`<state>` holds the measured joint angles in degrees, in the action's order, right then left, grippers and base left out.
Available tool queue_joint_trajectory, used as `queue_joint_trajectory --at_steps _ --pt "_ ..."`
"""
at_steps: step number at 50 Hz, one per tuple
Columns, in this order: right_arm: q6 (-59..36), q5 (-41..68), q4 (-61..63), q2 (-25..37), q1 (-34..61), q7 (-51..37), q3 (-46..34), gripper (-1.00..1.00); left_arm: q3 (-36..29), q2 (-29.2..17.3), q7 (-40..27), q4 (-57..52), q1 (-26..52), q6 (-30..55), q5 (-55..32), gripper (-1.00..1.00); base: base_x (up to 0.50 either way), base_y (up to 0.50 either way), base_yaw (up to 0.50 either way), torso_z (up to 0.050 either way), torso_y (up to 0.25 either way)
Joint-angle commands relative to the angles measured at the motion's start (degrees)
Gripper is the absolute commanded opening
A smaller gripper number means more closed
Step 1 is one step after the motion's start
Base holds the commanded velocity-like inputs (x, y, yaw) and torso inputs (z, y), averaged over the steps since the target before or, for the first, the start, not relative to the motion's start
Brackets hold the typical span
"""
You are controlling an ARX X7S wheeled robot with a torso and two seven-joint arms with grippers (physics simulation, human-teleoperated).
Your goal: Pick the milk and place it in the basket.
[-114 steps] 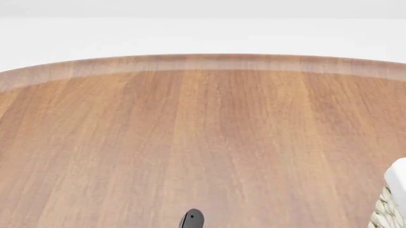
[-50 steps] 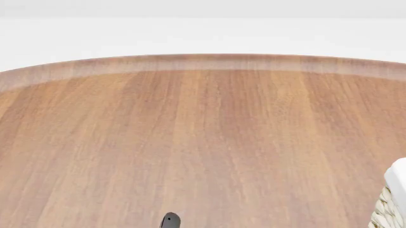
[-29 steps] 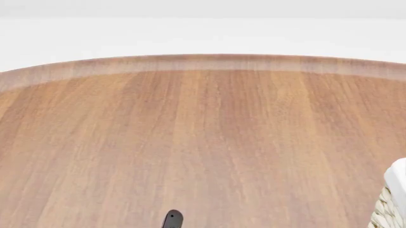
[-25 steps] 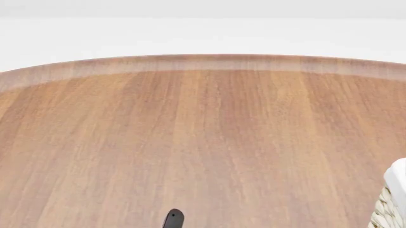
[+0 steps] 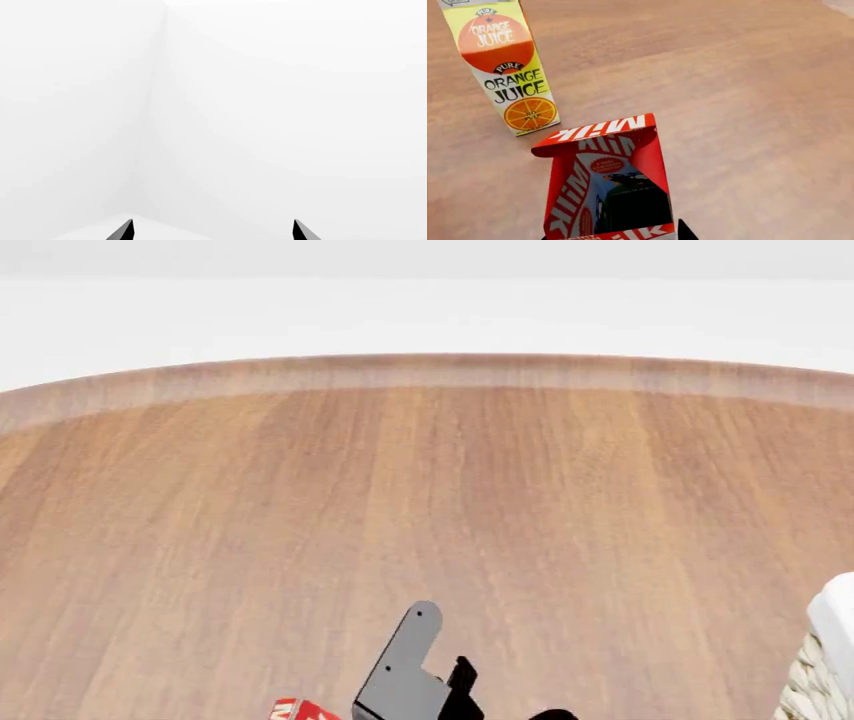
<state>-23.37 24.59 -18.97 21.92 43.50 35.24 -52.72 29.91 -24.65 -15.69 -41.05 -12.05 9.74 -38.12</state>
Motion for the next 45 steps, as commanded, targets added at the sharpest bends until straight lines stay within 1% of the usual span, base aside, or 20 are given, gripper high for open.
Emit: queue_joint_trajectory --at_steps 1,10,19,22,23,38,45 --pt "-3.8 -0.6 10.9 2.5 2.2 -5.1 6.0 -1.0 0.8 1.1 1.5 -0.1 -0.1 -0.3 1.1 1.0 0.0 0.0 0.0 0.0 0.0" --pt "-8.9 0.9 20.2 6.3 2.8 -9.6 8.9 -1.0 0.9 1.0 1.5 -0.1 -0.2 -0.3 1.0 1.0 0.0 0.0 0.0 0.0 0.0" --pt "-11.7 3.9 29.1 10.0 2.4 -16.3 15.7 -1.0 0.7 1.0 1.5 0.0 -0.2 -0.5 1.1 1.0 0.0 0.0 0.0 0.0 0.002" --pt "-12.1 4.9 30.7 10.7 2.2 -18.0 17.7 -1.0 0.8 1.0 1.5 0.1 -0.3 -0.5 1.0 1.0 0.0 0.0 0.0 0.0 0.0" --pt "-12.2 7.1 31.0 10.4 2.0 -19.7 20.9 -1.0 0.8 1.0 1.5 0.1 -0.3 -0.5 1.0 1.0 0.0 0.0 0.0 0.0 0.0" --pt "-11.1 9.8 35.4 11.5 -0.6 -30.7 32.0 -1.0 0.3 0.9 1.4 0.3 -0.1 -0.6 1.4 1.0 0.0 0.0 0.0 0.0 0.001" --pt "-10.8 10.2 36.3 12.2 -1.6 -32.2 33.8 -1.0 0.5 0.8 1.4 0.2 -0.2 -0.7 1.2 1.0 0.0 0.0 0.0 0.0 0.001"
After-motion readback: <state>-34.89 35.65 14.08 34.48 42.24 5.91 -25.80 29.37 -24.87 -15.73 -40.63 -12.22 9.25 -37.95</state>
